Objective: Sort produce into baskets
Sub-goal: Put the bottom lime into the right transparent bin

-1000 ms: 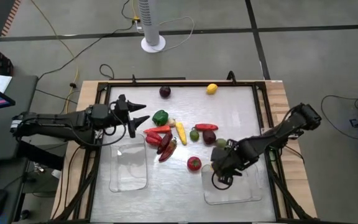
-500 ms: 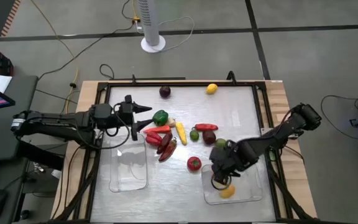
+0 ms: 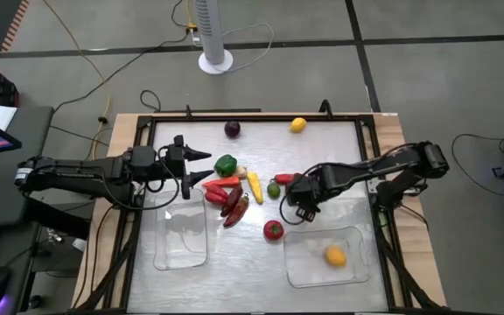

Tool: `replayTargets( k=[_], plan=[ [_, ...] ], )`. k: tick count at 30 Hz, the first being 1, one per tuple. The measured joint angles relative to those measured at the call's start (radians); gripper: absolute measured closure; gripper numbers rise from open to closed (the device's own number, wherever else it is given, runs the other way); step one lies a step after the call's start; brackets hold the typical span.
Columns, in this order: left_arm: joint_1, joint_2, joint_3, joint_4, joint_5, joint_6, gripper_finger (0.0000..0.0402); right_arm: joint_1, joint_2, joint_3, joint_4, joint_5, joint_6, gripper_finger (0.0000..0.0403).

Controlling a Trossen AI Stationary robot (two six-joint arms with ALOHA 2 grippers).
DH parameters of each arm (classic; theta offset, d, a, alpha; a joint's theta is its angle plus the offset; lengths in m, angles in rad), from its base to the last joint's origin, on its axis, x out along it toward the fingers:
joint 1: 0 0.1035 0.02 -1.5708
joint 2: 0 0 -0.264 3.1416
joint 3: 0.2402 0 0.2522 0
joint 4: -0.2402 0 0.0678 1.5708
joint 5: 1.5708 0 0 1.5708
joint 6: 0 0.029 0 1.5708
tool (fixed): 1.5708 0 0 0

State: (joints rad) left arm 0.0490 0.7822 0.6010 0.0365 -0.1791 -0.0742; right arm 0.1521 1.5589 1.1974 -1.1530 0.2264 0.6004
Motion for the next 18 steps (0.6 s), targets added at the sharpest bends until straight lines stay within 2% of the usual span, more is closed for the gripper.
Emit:
replayTargets(
  k=[10, 18],
  plan=[
    [0.000, 0.000, 0.000, 0.025, 0.052, -0.018, 0.0162, -0.051, 0.000, -0.207, 0.177, -0.126, -0.067, 0.0105],
    [0.000, 0.000, 0.000, 0.025, 0.071, -0.020, 0.0162, -0.084, 0.000, -0.300, 0.304, -0.125, -0.112, 0.0110]
  ],
)
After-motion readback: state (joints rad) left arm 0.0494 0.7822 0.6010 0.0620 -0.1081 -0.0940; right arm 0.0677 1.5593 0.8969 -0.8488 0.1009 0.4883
